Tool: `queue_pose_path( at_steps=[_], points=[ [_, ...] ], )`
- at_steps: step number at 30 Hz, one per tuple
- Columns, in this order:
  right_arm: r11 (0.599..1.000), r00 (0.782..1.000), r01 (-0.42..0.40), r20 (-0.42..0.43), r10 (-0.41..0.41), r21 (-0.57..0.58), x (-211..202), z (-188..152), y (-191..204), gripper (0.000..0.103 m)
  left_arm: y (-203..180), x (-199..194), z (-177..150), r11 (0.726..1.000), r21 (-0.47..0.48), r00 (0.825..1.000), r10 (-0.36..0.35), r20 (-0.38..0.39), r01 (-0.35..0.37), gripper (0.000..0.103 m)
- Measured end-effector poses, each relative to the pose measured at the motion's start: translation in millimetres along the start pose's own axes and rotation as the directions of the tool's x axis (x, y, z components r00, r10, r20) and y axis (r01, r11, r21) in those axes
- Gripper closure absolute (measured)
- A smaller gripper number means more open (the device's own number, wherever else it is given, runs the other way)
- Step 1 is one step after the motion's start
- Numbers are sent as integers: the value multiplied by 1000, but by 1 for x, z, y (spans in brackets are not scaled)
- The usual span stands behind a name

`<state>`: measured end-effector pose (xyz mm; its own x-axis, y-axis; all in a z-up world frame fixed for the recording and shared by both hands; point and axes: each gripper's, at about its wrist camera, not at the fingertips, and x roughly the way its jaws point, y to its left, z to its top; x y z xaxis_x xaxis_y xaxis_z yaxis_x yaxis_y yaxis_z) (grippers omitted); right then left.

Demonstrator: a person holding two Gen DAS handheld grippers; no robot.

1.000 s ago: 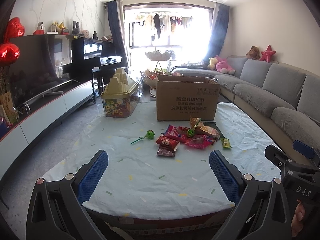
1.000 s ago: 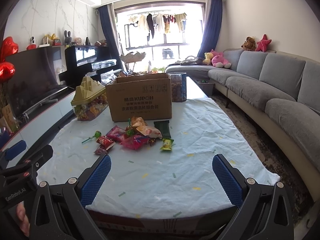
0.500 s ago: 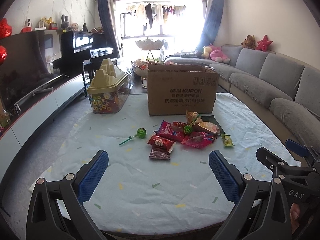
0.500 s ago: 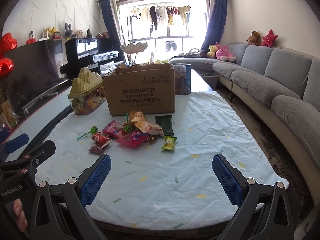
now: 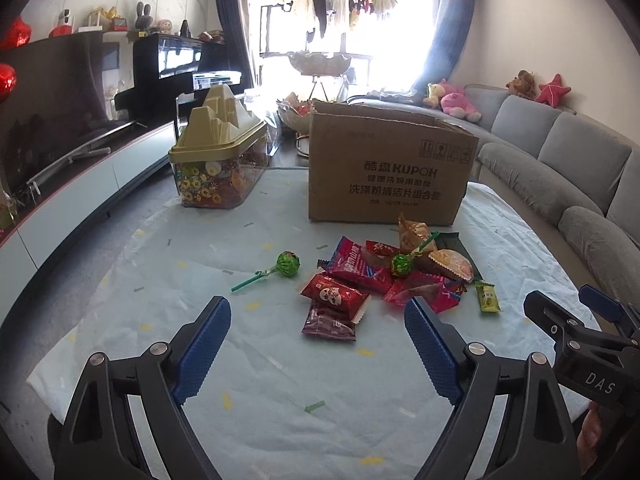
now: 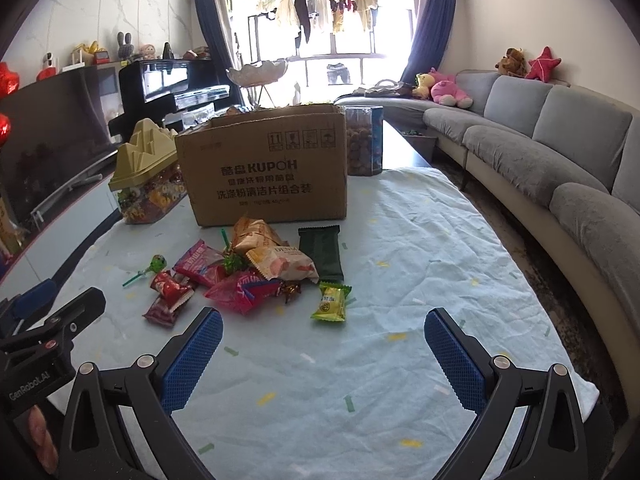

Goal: Organize snacks
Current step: 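Grasp the red chocolate bar with the left gripper while the right gripper grasps the yellow-green packet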

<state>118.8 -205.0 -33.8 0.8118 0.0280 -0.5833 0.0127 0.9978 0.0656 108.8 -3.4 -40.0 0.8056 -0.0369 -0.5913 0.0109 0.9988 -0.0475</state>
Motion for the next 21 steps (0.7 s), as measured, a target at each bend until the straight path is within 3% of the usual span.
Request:
queue_pose_path(
  at_steps=[8, 21],
  points=[
    [1000, 998, 12, -58, -11, 22, 40, 7, -9, 5, -7, 50, 7, 1000, -6, 995, 3, -97, -4, 23],
    [999, 984, 1, -176, 8, 55, 94, 7, -16, 25, -11, 102, 16, 1000, -20, 983, 0, -182, -3, 30]
  ],
)
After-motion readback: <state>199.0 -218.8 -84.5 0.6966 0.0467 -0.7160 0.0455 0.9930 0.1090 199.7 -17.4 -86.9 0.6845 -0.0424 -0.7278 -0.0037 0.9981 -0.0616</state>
